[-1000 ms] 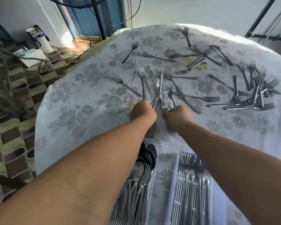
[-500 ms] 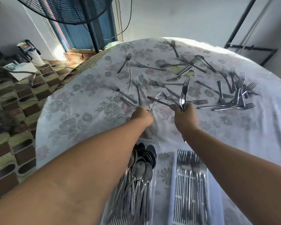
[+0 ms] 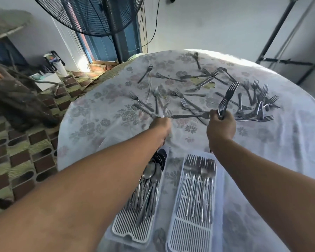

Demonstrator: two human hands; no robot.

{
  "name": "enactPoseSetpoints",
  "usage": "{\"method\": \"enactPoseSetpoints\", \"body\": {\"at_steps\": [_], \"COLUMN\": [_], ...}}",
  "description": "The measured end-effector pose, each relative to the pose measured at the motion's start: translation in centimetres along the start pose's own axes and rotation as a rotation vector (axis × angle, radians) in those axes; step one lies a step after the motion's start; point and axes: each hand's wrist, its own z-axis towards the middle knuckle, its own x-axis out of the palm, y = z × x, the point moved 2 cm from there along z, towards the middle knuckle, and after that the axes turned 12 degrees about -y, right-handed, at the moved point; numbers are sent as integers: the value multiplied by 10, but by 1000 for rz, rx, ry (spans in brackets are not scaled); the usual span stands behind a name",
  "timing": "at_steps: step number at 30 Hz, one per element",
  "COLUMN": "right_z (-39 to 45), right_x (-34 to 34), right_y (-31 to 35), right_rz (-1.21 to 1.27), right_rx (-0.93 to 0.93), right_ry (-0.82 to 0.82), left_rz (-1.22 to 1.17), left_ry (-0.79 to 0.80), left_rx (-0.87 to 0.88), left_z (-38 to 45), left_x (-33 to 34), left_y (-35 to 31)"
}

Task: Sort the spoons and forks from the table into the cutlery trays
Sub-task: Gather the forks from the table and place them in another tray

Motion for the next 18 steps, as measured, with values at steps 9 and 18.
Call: {"method": "enactPoseSetpoints", "body": {"at_steps": [9, 18], "right_z": [-3, -12], "right_x": [-52, -95], "right_y": [-16, -31], "right_rz": [17, -113], "right_rx": [0, -133], "right_ry": [134, 226], "left_rz": [-112, 55], "left_ry": [-19, 5], "left_rx": [88, 155], "left_z": [-59, -132], "left_x": [19, 33], "left_y": [24, 61]}}
